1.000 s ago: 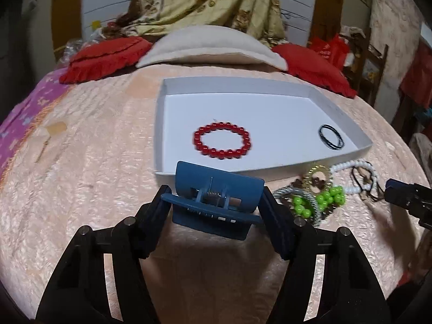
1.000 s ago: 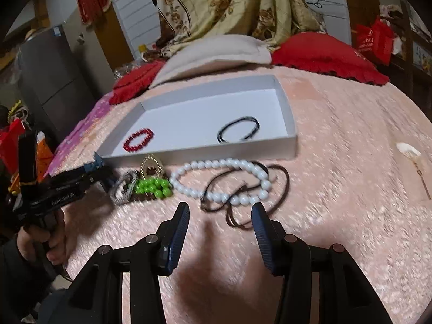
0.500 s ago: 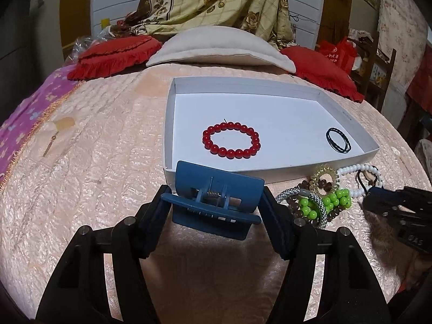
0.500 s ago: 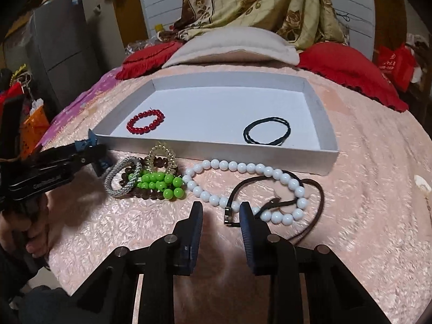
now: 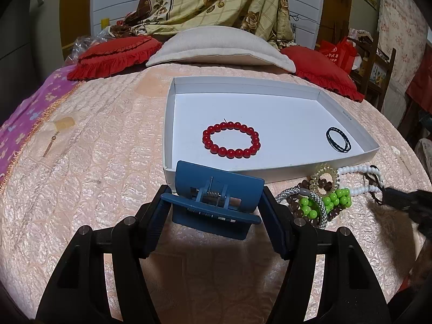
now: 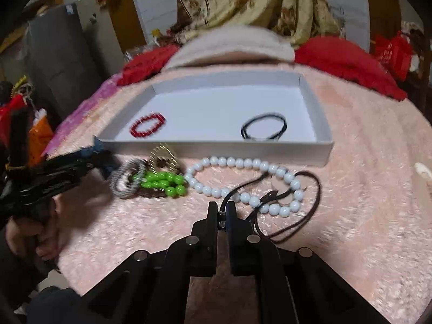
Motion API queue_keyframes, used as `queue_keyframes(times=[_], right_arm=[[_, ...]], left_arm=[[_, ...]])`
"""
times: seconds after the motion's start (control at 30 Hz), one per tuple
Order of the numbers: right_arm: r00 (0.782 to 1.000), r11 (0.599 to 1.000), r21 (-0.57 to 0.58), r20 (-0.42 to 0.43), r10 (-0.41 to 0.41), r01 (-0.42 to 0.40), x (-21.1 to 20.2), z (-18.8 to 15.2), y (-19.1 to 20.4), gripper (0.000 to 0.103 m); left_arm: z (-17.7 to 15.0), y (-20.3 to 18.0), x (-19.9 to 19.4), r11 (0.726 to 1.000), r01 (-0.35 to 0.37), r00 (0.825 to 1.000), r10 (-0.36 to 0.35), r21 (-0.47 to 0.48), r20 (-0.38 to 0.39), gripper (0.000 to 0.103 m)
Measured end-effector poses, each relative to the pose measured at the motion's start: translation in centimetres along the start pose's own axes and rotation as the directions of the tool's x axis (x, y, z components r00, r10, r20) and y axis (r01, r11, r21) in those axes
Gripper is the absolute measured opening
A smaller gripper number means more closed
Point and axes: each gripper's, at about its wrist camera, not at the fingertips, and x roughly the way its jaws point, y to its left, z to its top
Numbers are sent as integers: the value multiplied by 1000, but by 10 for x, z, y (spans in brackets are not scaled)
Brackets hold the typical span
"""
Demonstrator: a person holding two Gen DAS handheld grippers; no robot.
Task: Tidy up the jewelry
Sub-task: 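Grasp the second black cord with the right tool while the left holds the clip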
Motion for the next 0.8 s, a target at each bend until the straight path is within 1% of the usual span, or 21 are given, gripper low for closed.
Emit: queue_keyframes(times=[0.07,0.13,0.23,0.33,0.43,0.53,0.63,0.8], right_arm=[[998,1000,5,63,22,-22,-19,1,0,5],[989,998,24,140,50,-54,-41,4,-5,5],[975,995,69,213,54,-71,-58,9,-15,5],[966,991,106,252,52,-81,-66,13,-21,5],[964,988,127,259,53,-88,-67,16,-24,5],[968,987,137,246,48,-83,-63,16,-24,5],[976,988,144,214,32,-64,-56,15,-23,5],[985,990,142,172,-3,-22,-50,11,-24,5]], left_arm=[[0,0,0,1000,-1,1000,1,0,0,65],[0,0,0,1000,-3,1000,3,2,0,65],[0,-1,0,1000,-4,1000,4,3,0,65],[0,0,0,1000,-8,1000,8,4,4,65],[-1,0,-3,1000,-10,1000,10,6,15,65],[-2,-2,-6,999,-26,1000,26,23,7,65],[-3,-6,-13,998,-55,998,55,21,-13,65],[-2,-18,-35,996,-82,996,83,41,-19,65]])
